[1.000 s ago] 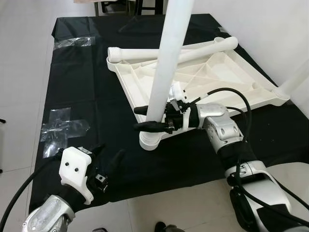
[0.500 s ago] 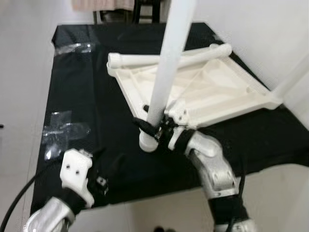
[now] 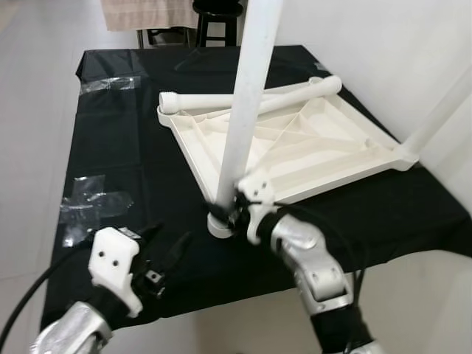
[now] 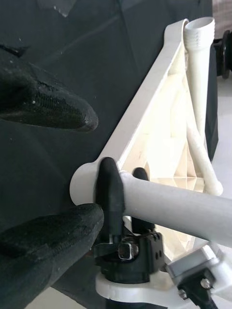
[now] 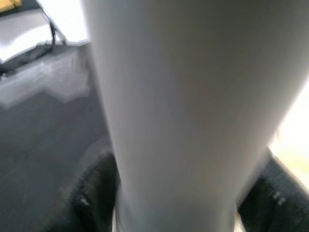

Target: Building children table

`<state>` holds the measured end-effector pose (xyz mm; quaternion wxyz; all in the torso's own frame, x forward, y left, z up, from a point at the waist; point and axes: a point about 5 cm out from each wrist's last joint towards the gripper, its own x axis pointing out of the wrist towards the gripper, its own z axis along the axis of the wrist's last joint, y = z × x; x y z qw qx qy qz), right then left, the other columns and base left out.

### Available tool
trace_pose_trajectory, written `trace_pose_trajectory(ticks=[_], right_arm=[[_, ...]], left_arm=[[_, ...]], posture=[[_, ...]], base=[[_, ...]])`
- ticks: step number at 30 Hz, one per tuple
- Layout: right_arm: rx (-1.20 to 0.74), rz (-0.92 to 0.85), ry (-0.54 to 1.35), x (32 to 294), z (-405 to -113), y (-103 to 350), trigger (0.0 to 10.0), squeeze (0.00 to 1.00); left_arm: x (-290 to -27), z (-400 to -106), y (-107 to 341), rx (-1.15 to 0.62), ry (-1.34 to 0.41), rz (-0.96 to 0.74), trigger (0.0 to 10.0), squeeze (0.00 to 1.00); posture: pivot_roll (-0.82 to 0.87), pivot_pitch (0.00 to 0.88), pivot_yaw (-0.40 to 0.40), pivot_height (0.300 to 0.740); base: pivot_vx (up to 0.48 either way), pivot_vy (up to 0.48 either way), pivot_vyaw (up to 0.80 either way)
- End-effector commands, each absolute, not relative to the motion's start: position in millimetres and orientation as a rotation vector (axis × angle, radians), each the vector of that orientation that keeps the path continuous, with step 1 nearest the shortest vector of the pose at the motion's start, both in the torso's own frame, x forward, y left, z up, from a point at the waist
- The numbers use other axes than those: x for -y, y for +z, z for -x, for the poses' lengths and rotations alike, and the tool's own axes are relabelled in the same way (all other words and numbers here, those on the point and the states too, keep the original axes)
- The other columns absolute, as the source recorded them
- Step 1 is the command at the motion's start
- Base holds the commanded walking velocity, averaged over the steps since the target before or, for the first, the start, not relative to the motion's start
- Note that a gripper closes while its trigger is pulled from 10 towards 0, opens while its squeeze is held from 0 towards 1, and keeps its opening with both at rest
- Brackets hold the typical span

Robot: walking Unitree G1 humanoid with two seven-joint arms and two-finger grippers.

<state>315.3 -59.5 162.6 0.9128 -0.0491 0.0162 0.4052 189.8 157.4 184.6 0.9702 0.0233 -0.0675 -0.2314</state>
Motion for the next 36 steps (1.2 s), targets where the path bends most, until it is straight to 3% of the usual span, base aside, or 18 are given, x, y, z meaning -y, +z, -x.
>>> trace_pose_trajectory(ticks=[1,3,4,5,6,13,14,15,16,23,33,35,36], right_arm=[[0.05,0.017,0.998,53.6,-314.4,180.6,10.0,1.0],[0.082,0.005,1.065,53.5,-312.9,186.4,10.0,1.0],[0.103,0.011,1.144,54.5,-311.6,190.6,10.0,0.2],[0.103,0.011,1.144,54.5,-311.6,190.6,10.0,0.2],[0.118,0.031,1.195,56.2,-311.8,192.6,10.0,0.0],[0.128,0.07,1.3,61.6,-320.2,197.1,10.0,0.0],[0.124,0.069,1.344,63.8,-327.5,200.2,4.2,0.0],[0.124,0.069,1.344,63.8,-327.5,200.2,4.2,0.0],[0.116,0.063,1.371,65.4,-334.2,203.2,0.0,0.0],[0.096,0.048,1.399,68.6,-347.4,204.1,0.0,0.0],[0.078,0.048,1.39,82.1,-338.3,187.2,0.0,0.0],[-0.001,0.108,1.293,83.3,-336.8,173.3,0.0,0.0],[-0.149,0.273,0.889,81.9,-333.7,142.0,0.0,0.0]], left_arm=[[-158.9,-190.4,182.6,0.126,-0.463,-0.058,10.0,0.0],[-158.8,-190.8,182.9,0.127,-0.462,-0.059,10.0,0.0],[-158.8,-190.9,183.1,0.128,-0.461,-0.06,10.0,0.0],[-158.8,-190.9,183.1,0.128,-0.461,-0.06,10.0,0.0],[-158.6,-191.0,183.1,0.129,-0.46,-0.061,10.0,0.0],[-158.6,-191.3,182.3,0.127,-0.459,-0.065,10.0,0.0],[-158.4,-191.5,181.9,0.125,-0.46,-0.068,10.0,0.0],[-158.4,-191.5,181.9,0.125,-0.46,-0.068,10.0,0.0],[-158.4,-191.6,181.6,0.124,-0.46,-0.071,10.0,0.0],[-158.9,-190.5,181.3,0.124,-0.454,-0.072,10.0,0.0],[-158.1,-188.5,181.0,0.118,-0.459,-0.072,10.0,0.0],[-158.4,-188.0,180.7,0.116,-0.46,-0.072,10.0,0.0],[-160.2,-187.1,180.3,0.111,-0.461,-0.07,10.0,0.0]], posture=[[0.17,0.212,-0.122,0.74],[0.17,0.21,-0.121,0.74],[0.17,0.21,-0.121,0.74],[0.17,0.21,-0.121,0.74],[0.18,0.206,-0.122,0.74],[0.19,0.205,-0.122,0.74],[0.19,0.205,-0.123,0.74],[0.19,0.205,-0.123,0.74],[0.19,0.204,-0.124,0.74],[0.21,0.207,-0.125,0.74],[0.19,0.215,-0.12,0.74],[0.19,0.22,-0.123,0.74],[0.17,0.227,-0.117,0.74]], base=[[0.0,0.0,0.0],[0.0,0.0,0.0],[0.0,0.0,0.0],[0.0,0.0,0.0],[0.0,0.0,0.0],[0.0,0.0,0.0],[0.0,0.0,0.0],[0.0,0.0,0.0],[0.0,0.0,0.0],[0.0,0.0,0.0],[0.0,0.0,0.0],[0.0,0.0,0.0],[0.0,0.0,0.0]])
